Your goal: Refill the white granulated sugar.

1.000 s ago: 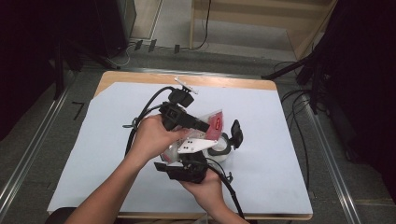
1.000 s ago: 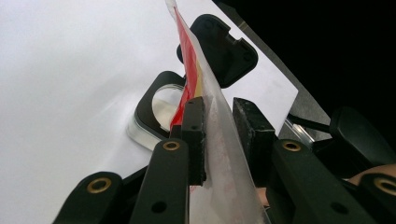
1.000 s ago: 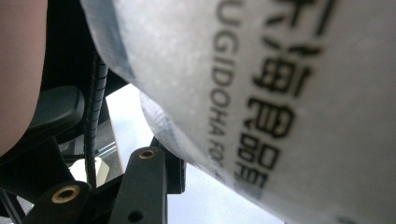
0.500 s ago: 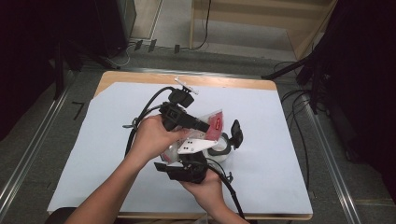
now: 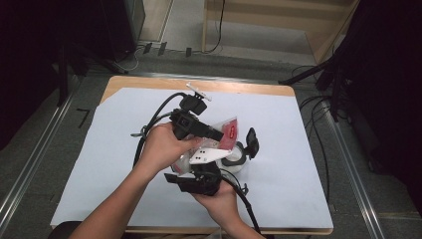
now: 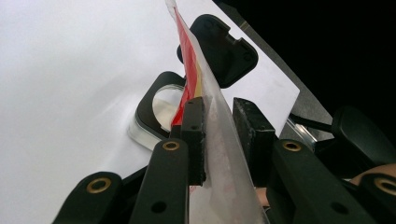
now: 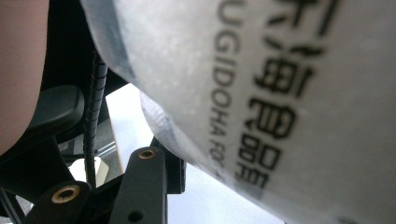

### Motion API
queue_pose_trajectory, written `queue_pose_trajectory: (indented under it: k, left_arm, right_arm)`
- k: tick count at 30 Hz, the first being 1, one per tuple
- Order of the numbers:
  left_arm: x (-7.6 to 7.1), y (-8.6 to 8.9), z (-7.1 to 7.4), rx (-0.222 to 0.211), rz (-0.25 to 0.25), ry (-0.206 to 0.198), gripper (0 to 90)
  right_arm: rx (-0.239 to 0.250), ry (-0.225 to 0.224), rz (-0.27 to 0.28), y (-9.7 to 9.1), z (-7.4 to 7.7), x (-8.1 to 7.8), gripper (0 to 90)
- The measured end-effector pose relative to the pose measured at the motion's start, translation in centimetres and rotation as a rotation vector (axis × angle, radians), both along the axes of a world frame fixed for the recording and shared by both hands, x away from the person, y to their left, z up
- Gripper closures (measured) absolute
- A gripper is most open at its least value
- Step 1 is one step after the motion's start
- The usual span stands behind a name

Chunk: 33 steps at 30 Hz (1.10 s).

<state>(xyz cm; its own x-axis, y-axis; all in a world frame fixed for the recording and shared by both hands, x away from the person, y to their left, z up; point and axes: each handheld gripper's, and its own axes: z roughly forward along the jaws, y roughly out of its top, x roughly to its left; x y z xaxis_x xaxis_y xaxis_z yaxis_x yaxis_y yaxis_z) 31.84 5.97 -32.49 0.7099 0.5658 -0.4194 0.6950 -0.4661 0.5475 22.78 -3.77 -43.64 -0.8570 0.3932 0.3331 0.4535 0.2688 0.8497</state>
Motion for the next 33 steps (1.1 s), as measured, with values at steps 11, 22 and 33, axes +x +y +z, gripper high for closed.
queue_pose_trajectory:
  k: [11,22,33]
  left_arm:
    - [-0.03,0.00,0.00,0.000,-0.004,0.001,75.3]
    - [-0.03,-0.03,0.01,-0.002,-0.004,0.000,75.2]
    - [-0.15,-0.08,0.16,-0.010,-0.002,-0.008,75.0]
  right_arm:
    - [0.001,-0.001,-0.001,0.03,-0.04,-0.02,63.6]
    - [0.013,0.021,0.000,-0.02,0.00,0.03,63.7]
    - [0.027,0.039,-0.006,-0.18,0.27,0.04,63.6]
